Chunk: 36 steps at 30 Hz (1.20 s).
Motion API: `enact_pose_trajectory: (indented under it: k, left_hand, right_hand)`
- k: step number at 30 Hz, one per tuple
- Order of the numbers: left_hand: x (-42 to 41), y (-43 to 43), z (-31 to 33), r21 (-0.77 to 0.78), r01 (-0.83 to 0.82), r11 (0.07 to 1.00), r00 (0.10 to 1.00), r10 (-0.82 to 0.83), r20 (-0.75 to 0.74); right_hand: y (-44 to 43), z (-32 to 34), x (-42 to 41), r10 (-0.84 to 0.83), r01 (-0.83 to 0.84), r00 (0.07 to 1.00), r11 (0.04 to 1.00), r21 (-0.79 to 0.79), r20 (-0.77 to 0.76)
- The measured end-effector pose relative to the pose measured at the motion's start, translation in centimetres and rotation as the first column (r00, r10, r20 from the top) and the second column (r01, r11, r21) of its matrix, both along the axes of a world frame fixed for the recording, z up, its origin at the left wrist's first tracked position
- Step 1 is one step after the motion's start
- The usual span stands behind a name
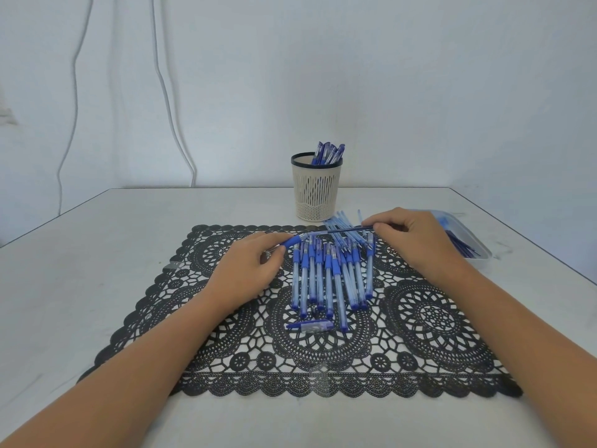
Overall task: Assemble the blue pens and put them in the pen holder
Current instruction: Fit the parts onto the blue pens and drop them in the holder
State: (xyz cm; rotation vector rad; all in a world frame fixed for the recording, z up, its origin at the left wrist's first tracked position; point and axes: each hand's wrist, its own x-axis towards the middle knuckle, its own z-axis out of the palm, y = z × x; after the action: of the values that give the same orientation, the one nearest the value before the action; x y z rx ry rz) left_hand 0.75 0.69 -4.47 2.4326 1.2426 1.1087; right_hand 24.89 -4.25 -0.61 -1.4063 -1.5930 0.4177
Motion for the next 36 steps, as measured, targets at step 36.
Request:
enact_pose_trajectory:
  k: [36]
  left_hand:
    - [0.9, -1.2, 0.4, 0.221, 0.138, 0.965, 0.99, -0.134, -0.035]
  right_hand:
    - [-1.1, -0.6, -3.2, 0.216, -0.303, 0.917, 0.924, -0.233, -0.336]
